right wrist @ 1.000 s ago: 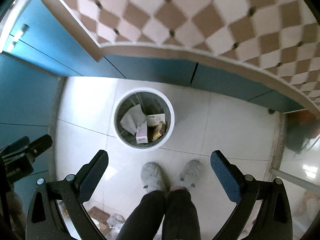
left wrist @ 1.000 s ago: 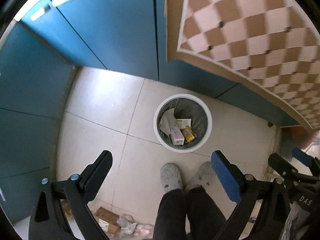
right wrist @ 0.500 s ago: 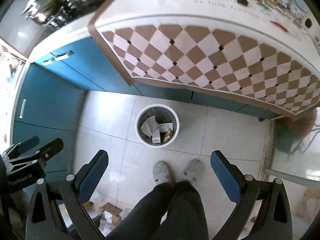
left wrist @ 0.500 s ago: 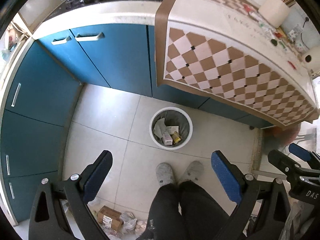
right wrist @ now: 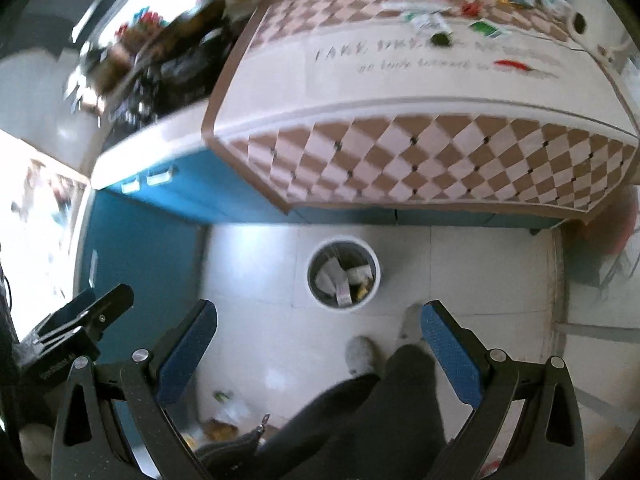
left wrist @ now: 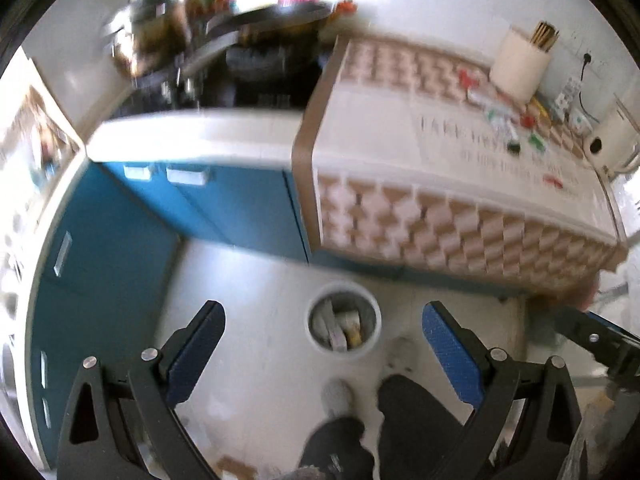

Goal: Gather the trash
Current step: 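Raise both tools back up toward the counter, then grasp the white sachet with the left tool while the right tool grasps the green sachet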

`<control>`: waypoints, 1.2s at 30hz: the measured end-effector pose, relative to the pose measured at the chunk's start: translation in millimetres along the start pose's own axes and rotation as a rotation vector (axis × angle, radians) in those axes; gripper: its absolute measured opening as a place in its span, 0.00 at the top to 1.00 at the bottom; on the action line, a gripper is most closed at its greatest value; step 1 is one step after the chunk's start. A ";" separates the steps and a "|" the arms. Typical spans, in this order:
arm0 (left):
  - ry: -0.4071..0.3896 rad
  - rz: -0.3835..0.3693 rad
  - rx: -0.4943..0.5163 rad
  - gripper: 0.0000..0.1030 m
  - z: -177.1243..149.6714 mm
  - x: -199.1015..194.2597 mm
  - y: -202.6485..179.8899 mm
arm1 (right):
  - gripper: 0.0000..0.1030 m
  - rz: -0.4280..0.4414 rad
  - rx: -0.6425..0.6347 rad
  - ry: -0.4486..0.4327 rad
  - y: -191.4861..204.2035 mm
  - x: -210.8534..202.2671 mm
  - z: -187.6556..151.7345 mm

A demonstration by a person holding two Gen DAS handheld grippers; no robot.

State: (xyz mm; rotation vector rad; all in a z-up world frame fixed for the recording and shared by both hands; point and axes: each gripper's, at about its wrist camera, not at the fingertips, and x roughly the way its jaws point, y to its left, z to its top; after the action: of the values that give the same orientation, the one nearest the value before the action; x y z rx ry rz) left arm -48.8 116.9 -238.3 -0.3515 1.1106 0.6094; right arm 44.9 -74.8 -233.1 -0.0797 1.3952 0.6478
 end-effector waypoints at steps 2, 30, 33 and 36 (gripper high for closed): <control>-0.042 0.007 0.011 0.02 26.1 0.0 -12.7 | 0.00 0.010 0.038 -0.046 -12.4 -11.1 20.4; 0.453 -0.225 0.100 0.38 287.3 299.5 -344.1 | 0.00 -0.140 0.504 -0.077 -348.1 57.8 351.9; 0.391 -0.174 0.178 0.71 288.1 297.0 -357.2 | 0.00 -0.139 0.521 -0.063 -359.0 68.5 364.4; 0.374 -0.153 0.204 1.00 284.6 291.2 -352.5 | 0.00 -0.127 0.529 -0.049 -361.4 81.0 373.9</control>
State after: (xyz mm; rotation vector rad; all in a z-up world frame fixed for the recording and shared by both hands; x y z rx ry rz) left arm 464.3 78.1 -397.4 -0.3789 1.4758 0.2960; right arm 546.5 -185.4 -347.4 0.2650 1.4598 0.1603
